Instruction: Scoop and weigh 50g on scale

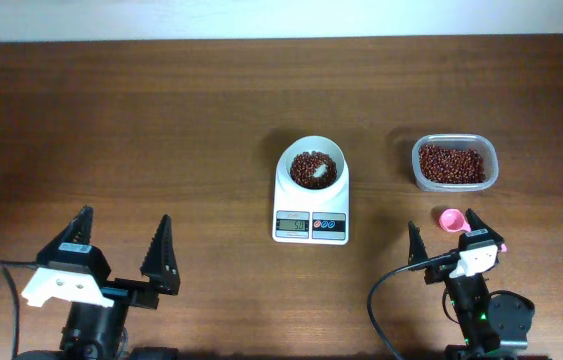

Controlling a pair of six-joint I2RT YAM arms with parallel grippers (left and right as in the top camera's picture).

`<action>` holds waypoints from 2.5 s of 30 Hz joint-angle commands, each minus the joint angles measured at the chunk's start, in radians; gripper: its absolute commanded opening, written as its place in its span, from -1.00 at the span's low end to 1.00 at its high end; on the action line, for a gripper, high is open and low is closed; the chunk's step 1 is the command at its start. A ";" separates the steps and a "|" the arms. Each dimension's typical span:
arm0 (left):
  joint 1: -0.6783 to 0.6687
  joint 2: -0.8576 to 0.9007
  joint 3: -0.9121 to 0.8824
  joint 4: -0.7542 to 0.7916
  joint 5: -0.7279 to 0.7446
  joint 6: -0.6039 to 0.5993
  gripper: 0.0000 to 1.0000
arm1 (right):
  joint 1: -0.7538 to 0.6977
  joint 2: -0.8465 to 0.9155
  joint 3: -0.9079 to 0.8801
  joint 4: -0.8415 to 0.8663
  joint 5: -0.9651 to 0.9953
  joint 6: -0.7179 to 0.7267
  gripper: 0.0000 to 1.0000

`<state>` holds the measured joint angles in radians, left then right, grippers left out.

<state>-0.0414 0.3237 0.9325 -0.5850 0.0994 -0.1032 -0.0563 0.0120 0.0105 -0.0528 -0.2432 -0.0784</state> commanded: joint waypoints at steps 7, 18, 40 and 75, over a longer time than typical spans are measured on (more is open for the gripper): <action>0.003 -0.005 -0.006 0.051 0.003 -0.016 0.98 | -0.005 -0.009 -0.005 -0.008 0.016 0.004 0.98; 0.003 -0.005 -0.006 0.076 -0.129 -0.016 0.98 | -0.005 -0.009 -0.005 -0.008 0.016 0.004 0.98; -0.014 -0.005 -0.006 0.047 -0.131 -0.016 0.98 | -0.005 -0.009 -0.005 -0.008 0.016 0.004 0.98; 0.083 -0.318 -0.102 -0.261 -0.077 -0.016 0.98 | -0.005 -0.009 -0.005 -0.008 0.016 0.004 0.98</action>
<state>0.0360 0.0170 0.8570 -0.8494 0.0109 -0.1104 -0.0563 0.0120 0.0105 -0.0528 -0.2432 -0.0784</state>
